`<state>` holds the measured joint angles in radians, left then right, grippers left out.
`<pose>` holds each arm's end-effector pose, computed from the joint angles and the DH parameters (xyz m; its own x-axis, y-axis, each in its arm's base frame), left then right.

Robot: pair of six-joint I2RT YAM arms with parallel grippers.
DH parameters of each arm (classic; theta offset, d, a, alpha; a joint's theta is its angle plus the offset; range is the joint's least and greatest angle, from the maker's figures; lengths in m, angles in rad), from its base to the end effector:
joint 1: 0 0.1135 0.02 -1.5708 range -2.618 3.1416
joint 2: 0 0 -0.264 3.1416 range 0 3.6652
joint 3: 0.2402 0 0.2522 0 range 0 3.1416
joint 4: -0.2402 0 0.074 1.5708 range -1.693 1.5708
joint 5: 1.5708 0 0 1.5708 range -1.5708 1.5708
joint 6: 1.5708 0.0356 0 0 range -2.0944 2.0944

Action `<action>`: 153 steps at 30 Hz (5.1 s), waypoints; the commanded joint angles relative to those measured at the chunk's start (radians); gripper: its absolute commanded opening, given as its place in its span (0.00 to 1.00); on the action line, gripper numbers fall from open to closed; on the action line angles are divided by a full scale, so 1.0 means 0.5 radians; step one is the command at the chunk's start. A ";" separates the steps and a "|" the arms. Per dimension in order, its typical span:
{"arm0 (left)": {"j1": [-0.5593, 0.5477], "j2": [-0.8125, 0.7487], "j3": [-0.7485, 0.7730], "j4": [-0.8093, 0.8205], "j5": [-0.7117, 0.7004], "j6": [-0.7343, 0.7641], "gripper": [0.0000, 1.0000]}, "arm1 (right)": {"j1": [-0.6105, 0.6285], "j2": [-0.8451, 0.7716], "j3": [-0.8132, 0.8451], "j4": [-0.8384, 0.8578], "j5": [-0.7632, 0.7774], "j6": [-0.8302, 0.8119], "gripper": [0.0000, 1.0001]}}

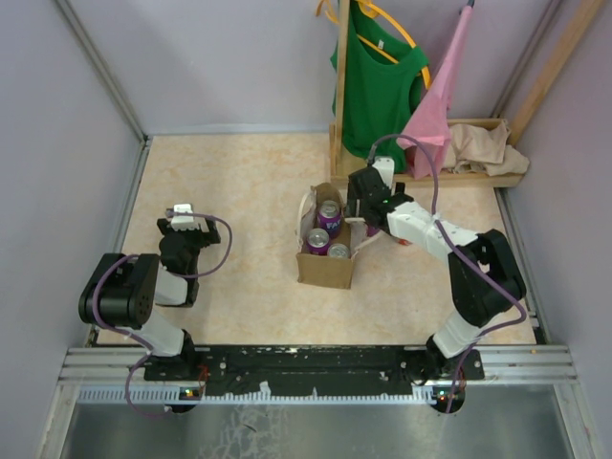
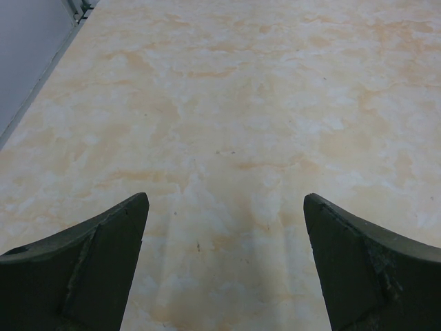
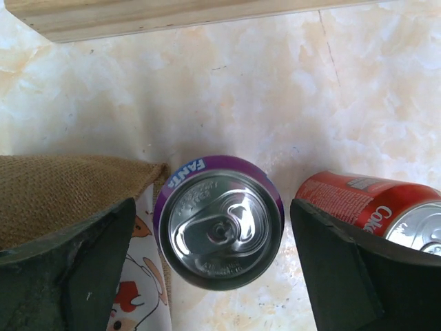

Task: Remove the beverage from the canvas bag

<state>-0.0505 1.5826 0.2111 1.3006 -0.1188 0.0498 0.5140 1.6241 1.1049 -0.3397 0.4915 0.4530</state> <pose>0.2394 -0.0079 0.1415 -0.0740 0.0532 -0.9958 -0.0643 0.9962 0.0580 0.3090 0.1552 0.2279 -0.6650 0.0676 -0.7438 0.1402 0.9895 -0.0354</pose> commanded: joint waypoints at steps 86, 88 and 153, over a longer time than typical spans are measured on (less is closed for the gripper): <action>-0.010 0.026 0.029 0.034 0.010 0.009 1.00 | 0.472 0.465 0.388 -0.023 0.006 0.069 0.73; -0.012 0.026 0.029 0.034 0.012 0.009 1.00 | 0.466 0.491 0.386 0.005 0.002 0.062 0.58; -0.012 0.026 0.029 0.034 0.013 0.011 1.00 | 0.644 0.210 0.682 -0.392 0.293 0.184 0.72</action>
<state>-0.0505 1.5826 0.2131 1.3006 -0.1188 0.0498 0.8402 1.7145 1.4139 -0.5377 0.5835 0.5255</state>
